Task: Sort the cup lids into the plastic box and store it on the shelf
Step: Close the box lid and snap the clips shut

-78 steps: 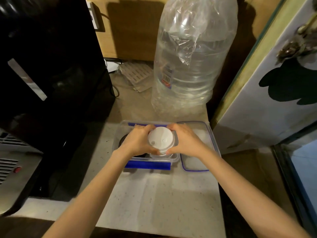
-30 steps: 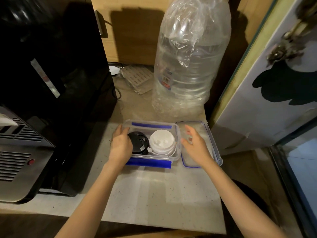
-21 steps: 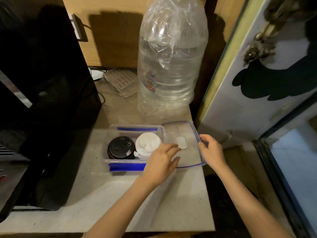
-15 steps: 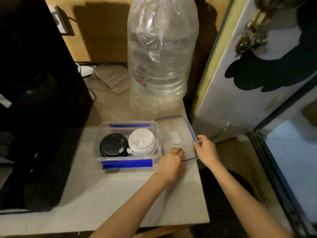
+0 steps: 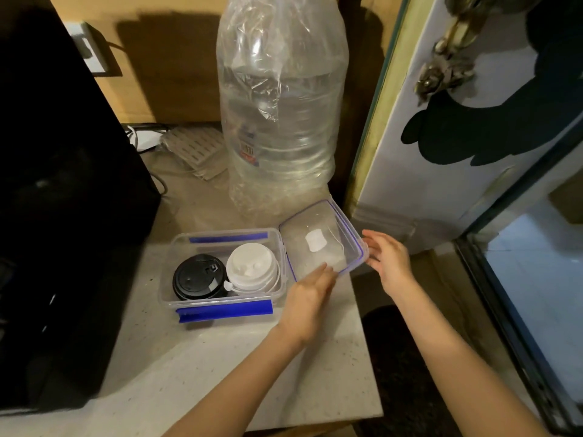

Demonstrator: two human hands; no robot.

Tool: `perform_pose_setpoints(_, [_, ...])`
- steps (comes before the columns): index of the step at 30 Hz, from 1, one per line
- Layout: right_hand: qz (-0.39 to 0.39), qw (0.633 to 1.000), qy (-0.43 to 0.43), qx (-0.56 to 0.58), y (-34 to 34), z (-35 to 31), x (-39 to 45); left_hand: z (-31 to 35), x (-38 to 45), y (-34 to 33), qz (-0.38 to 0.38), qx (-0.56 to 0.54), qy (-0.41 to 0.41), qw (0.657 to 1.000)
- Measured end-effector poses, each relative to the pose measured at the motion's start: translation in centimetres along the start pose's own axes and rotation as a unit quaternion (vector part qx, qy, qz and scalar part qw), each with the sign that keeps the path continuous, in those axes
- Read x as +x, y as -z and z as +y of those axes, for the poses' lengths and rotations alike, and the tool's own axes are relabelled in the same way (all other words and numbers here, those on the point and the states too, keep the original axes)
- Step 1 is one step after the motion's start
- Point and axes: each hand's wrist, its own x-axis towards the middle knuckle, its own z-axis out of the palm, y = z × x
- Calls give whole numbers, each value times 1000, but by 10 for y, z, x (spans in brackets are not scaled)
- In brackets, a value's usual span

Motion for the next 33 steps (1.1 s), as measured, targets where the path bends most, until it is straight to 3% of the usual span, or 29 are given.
perform_pose_setpoints(4, [-11,999,45,-4,-9,-13,-1,16,11,27,138,-181,148,962])
perform_pose_setpoints(6, [-30,997,68,-34,-16,-17,-4,21,20,45,199,-272,216,917])
perform_pose_setpoints(8, [-43,992,94,-76,-23,-21,-7,19,26,64,243,-388,278,844])
perform_pose_setpoints(10, [-50,990,107,-81,-31,-25,-9,6,27,83,261,-456,332,783])
perform_pose_setpoints(14, [-64,992,110,-27,-47,-30,-19,-36,8,123,245,-544,371,711])
perform_pose_setpoints(17, [-92,989,114,-24,-67,-25,-30,-60,-14,155,237,-544,393,703])
perform_pose_setpoints(20, [-117,985,109,-66,-90,-17,-40,-75,-27,175,287,-517,423,687])
perform_pose_setpoints(24, [-121,982,101,-105,-114,2,-52,-94,-37,176,302,-333,463,764])
perform_pose_setpoints(27, [-102,974,127,-160,-122,14,-60,-109,-42,168,261,-215,490,803])
perform_pose_setpoints(29, [-81,970,136,-187,-124,18,-63,-114,-42,160,236,-153,507,815])
perform_pose_setpoints(33, [-66,963,154,-210,-125,18,-64,-121,-41,148,233,-132,532,803])
